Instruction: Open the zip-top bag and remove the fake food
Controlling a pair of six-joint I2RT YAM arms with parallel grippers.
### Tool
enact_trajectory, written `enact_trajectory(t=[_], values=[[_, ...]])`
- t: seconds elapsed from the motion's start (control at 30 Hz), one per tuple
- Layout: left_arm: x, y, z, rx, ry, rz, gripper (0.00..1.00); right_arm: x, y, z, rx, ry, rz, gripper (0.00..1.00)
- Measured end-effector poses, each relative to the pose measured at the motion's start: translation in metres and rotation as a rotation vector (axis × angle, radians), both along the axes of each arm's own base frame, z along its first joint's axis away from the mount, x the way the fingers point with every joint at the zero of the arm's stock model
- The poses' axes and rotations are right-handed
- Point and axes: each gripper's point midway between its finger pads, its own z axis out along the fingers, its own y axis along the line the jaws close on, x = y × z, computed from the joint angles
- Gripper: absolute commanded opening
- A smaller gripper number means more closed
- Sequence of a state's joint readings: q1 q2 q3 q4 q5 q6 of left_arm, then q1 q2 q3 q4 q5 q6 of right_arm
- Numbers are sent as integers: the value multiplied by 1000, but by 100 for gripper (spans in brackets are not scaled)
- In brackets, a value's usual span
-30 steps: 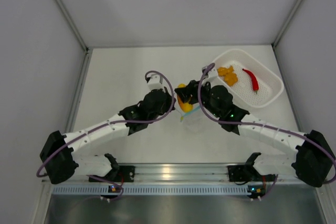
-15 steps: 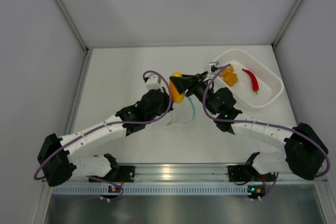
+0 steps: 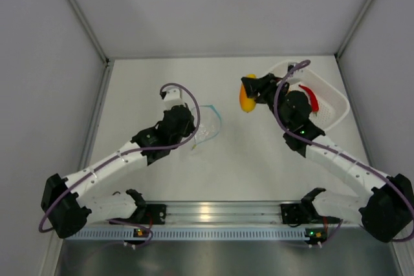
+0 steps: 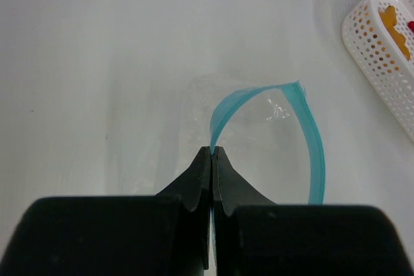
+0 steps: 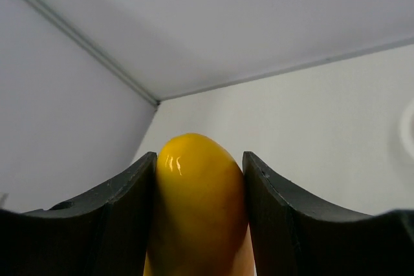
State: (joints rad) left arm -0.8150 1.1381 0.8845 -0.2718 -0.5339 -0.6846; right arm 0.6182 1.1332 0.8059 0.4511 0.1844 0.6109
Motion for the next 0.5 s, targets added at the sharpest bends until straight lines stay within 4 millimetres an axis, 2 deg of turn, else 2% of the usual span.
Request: enact_trajectory(t=[0.17,0.33,0.4,0.5], values=[[5,20,5,57,1,32,0,30,-77,-43,-130,150,-222,11],[8,29,9,99,4,35,0,54,-158,-89,-282,351,-413,16],[7,32,9,112,6,34,0,61,-183,-106,-324,426,-467,16],[6,38,8,133,12,32,0,65,-210,-131,-378,526,-521,18]])
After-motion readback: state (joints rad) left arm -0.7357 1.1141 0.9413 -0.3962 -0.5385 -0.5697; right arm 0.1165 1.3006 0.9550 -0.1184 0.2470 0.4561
